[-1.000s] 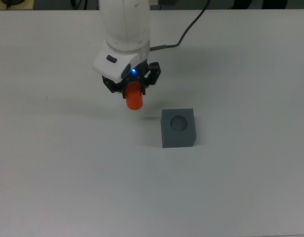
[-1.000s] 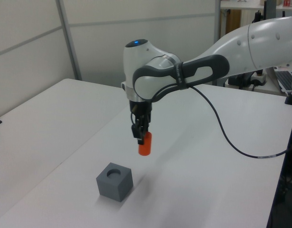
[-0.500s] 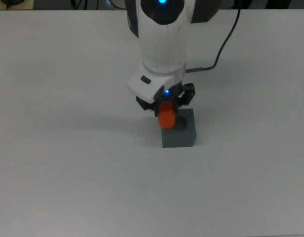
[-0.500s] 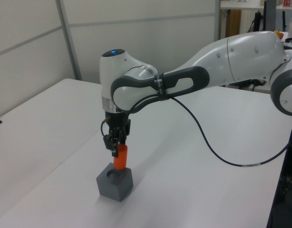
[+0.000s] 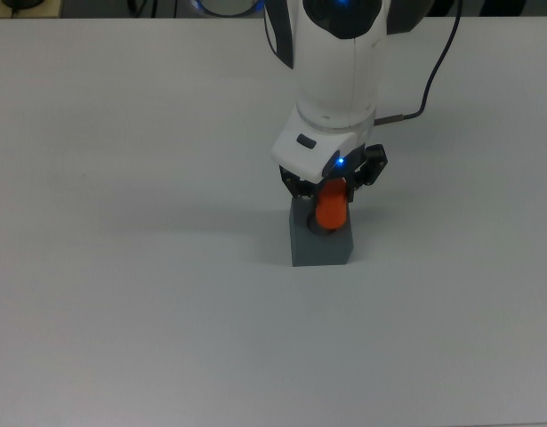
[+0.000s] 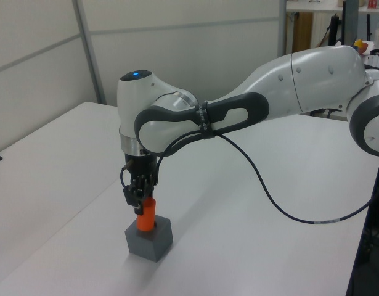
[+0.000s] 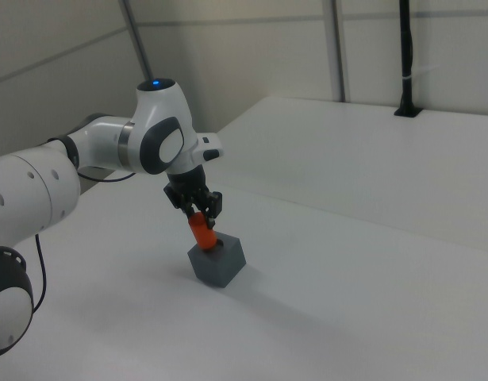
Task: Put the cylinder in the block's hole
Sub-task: 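Lower the cylinder into the hole of the grey block, then open the gripper and raise it away from the block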
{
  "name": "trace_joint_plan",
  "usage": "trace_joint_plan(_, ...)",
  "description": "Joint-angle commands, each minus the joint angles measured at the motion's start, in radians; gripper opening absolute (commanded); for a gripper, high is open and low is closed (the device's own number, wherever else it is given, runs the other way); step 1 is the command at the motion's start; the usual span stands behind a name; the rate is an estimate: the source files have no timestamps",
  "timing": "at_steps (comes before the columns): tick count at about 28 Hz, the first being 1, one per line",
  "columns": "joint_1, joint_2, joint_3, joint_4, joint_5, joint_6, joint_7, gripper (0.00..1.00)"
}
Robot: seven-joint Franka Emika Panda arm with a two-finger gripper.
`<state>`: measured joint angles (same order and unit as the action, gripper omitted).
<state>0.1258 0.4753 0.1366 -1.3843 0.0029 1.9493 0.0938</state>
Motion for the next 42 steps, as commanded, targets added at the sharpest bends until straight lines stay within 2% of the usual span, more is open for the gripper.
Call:
trace_joint_plan(1,0.005,0.011,-0.005,0.022,0.000,-0.021,0.014,0.05)
trace_joint_plan(32,0.003,0.014,-0.015,0.004,-0.011,0.002,0.000,0.07)
trace_joint_plan(37,0.002,0.028,-0.015,0.004,-0.021,0.010,0.001,0.14)
trace_joint_plan(38,0.002,0.028,-0.017,0.004,-0.023,0.011,0.001,0.27)
trace_joint_plan(40,0.002,0.028,-0.018,0.004,-0.023,0.013,0.003,0.66)
trace_joint_plan(42,0.002,0.028,-0.023,0.004,-0.024,0.013,0.001,1.00)
